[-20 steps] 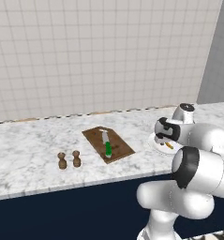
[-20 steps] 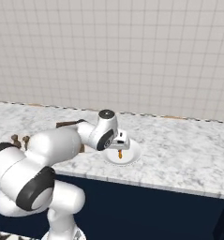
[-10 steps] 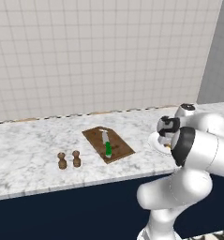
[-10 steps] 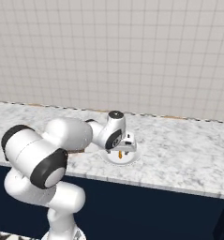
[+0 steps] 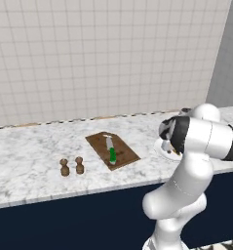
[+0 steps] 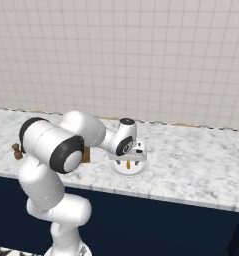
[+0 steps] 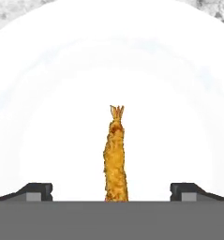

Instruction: Pick up the knife from the drawer and place it on the cutting board. Then place the meat from the plate to the cutting board.

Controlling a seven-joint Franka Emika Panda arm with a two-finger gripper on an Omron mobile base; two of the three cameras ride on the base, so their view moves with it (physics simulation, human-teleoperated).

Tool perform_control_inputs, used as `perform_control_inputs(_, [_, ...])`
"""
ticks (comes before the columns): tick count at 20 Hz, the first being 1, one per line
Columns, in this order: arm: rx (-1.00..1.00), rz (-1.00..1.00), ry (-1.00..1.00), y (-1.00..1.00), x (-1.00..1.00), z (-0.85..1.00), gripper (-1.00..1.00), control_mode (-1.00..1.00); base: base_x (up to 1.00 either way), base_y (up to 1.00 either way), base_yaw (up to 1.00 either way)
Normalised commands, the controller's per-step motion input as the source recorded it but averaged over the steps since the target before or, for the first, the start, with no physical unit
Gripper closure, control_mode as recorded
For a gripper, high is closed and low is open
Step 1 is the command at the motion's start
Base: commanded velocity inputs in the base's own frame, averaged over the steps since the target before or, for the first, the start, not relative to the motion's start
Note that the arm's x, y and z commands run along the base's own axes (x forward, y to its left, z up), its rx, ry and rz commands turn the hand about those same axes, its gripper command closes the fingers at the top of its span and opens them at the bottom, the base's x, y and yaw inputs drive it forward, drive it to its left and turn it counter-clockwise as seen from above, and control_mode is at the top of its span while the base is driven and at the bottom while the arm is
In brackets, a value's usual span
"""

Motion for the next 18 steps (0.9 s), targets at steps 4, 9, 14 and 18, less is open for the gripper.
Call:
perform_control_inputs(4, [0.00, 0.06, 0.00, 0.00, 0.06, -0.35, -1.00, -1.00, 0.00, 0.00, 0.00])
perform_control_inputs(9, [0.00, 0.05, 0.00, 0.00, 0.07, -0.31, 1.00, -1.00, 0.00, 0.00, 0.00])
perform_control_inputs(14, [0.00, 0.05, 0.00, 0.07, 0.04, -0.28, 1.00, -1.00, 0.00, 0.00, 0.00])
perform_control_inputs(18, [0.00, 0.04, 0.00, 0.23, 0.00, -0.31, 1.00, -1.00, 0.00, 0.00, 0.00])
